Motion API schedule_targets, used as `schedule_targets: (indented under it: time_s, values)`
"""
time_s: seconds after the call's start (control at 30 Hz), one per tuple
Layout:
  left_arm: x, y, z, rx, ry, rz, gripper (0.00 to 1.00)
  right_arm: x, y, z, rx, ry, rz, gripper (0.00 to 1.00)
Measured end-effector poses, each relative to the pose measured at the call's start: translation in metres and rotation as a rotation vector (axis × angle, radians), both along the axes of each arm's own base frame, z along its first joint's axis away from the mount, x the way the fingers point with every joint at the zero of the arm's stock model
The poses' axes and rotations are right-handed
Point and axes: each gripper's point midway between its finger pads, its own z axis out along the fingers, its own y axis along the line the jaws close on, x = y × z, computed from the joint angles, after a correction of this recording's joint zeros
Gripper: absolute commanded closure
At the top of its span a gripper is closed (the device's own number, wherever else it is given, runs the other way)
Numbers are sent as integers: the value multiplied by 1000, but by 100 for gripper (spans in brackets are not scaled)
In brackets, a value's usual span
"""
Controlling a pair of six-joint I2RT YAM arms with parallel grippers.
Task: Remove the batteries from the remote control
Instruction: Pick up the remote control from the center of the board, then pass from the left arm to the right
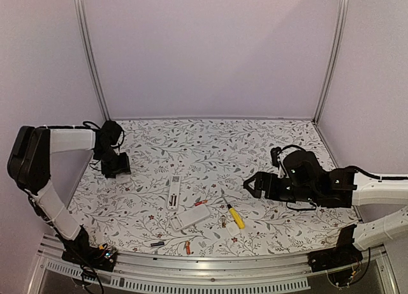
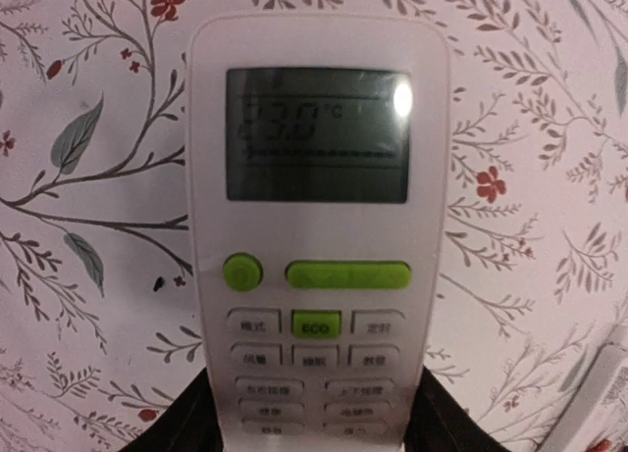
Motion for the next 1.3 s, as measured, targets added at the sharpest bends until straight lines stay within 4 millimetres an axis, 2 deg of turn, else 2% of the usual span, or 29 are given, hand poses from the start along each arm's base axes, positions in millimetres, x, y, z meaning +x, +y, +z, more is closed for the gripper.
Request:
schedule_targets:
  time_s: [0.07,0.17,0.27,0.33,0.53,0.7,0.73,0.77,0.8,0.87,1.0,1.13,1.3]
  values:
    - [0,-7,19,-31,-61,-7,52,-1,-1,12,29,-22,2,3]
    - [1,-22,58,-93,-183,-36,53,-2,-5,33,76,-67,9,1]
    - [-2,-44,98,-166,-316,-96,53,-4,-6,53,117,-113,24,1]
    - [-11,-65,122,-236,-400,-161,54,-5,-2,68,148,-143,53,1]
    - [-68,-137,181,-539,-620,-410,55,-16,32,125,284,-246,229,1]
    - [-112,-187,224,-743,-738,-600,55,-18,68,159,370,-285,346,1]
    - [-114,-191,230,-766,-757,-611,55,-20,75,162,381,-288,371,1]
    - [-128,-206,239,-814,-770,-667,55,-22,83,164,391,-289,397,1]
    - [-135,-214,244,-843,-783,-698,55,-24,87,171,406,-300,415,1]
    - [-152,-231,256,-906,-798,-763,55,-33,108,174,413,-298,478,1]
    - [-184,-264,268,-985,-792,-883,55,-52,139,195,457,-333,580,4]
    - [-202,-286,278,-1027,-797,-957,56,-65,154,210,501,-366,644,10]
    - [-213,-298,298,-1087,-851,-1000,56,-74,163,214,517,-380,695,20]
